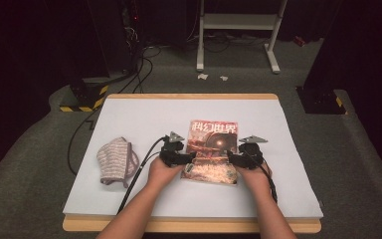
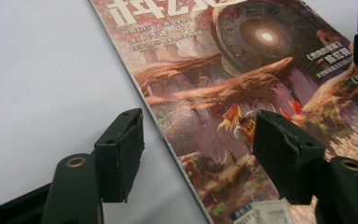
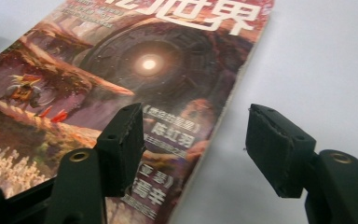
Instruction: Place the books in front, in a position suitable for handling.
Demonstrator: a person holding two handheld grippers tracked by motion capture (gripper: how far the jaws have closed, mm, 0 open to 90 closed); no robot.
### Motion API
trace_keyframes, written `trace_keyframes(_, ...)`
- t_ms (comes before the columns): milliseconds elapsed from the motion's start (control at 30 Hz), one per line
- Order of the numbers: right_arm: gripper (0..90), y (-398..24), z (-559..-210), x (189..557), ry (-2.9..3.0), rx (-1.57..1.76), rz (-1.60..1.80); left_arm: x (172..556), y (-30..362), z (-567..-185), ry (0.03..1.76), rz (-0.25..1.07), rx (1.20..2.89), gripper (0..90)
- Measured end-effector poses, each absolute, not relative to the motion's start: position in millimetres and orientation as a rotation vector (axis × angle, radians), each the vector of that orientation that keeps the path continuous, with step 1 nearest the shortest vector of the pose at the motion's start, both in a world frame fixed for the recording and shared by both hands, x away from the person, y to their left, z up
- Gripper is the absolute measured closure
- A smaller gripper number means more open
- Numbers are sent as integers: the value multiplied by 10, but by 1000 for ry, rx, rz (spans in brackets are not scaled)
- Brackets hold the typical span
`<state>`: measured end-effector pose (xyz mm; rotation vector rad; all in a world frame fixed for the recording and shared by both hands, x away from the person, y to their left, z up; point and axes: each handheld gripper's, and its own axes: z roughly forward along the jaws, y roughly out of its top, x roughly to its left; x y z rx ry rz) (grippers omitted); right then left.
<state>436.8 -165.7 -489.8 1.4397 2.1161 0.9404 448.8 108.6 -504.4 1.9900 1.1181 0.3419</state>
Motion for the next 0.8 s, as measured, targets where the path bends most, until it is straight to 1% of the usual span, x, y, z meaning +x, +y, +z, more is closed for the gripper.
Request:
trace_keyframes(67, 357, -1622, -4916, 4393, 2128, 1445, 942, 4499, 1053, -5066, 1119, 330, 2007, 332)
trace_keyframes(133, 357, -1617, -4925, 4408, 2131, 1459, 953, 4500, 1037, -5073, 1116, 329, 2013, 304)
trace_keyframes(167, 347, -1607, -4945, 4432, 2130, 1482, 959, 4494, 1014, -5078, 1110, 345, 2019, 302)
trace_keyframes(333, 321, -1630, -5015, 4496, 2135, 1528, 959, 4503, 998, -5079, 1115, 340, 2013, 288)
trace_keyframes(400, 370, -1623, -5016, 4495, 2144, 1525, 977, 4484, 979, -5077, 1105, 346, 2022, 322)
trace_keyframes(433, 367, -1615, -5018, 4493, 2147, 1513, 981, 4467, 967, -5075, 1098, 367, 2038, 328)
trace_keyframes(600, 406, -1612, -5017, 4470, 2152, 1506, 976, 4398, 993, -5077, 1091, 361, 2037, 338)
trace_keyframes(800, 411, -1572, -5020, 4417, 2163, 1481, 974, 4288, 1031, -5075, 1088, 365, 2046, 333)
